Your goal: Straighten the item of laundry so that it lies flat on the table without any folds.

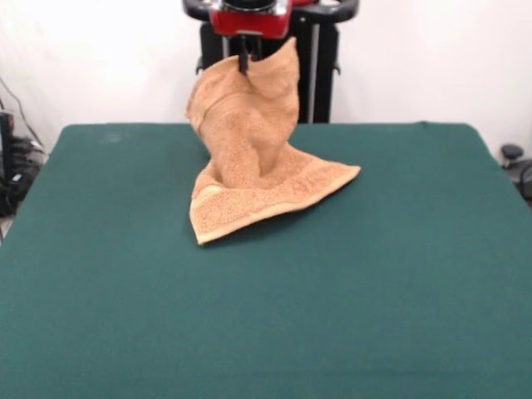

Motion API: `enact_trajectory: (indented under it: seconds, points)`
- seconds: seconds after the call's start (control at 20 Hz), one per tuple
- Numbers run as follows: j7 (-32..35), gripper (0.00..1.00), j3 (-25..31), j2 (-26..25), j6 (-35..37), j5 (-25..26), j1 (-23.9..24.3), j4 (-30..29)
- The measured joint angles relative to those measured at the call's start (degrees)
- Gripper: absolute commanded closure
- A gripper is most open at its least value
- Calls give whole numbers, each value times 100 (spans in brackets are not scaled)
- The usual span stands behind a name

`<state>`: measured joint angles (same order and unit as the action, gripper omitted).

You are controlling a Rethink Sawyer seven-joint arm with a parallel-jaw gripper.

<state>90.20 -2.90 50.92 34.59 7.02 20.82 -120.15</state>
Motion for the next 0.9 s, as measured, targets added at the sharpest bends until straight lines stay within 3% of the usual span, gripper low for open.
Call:
enact_trajectory:
  seconds: [0.45,0.9]
  points:
    - [0,100,-23,-5,599,82,-299,702]
    - [0,100,-14,-75,2025,88,-837,2263]
